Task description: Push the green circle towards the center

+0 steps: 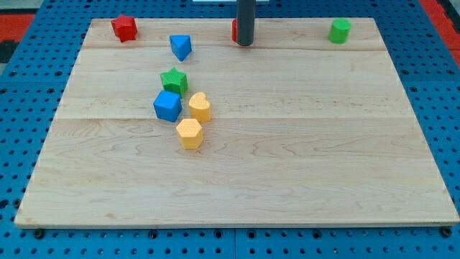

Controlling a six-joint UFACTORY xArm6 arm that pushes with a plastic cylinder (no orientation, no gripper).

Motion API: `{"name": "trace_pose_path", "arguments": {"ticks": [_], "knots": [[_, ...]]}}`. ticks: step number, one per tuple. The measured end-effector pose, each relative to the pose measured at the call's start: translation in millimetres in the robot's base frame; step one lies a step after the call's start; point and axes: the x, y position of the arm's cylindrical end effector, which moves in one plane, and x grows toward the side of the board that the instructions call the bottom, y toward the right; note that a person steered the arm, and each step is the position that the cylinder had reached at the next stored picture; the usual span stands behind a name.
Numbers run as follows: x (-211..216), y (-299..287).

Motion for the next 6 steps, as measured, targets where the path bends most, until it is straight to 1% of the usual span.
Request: {"name": "trace_pose_path", "arguments": {"ticks": [2,3,4,6], "knots": [[19,30],[14,66],[12,75],[10,76]]}}
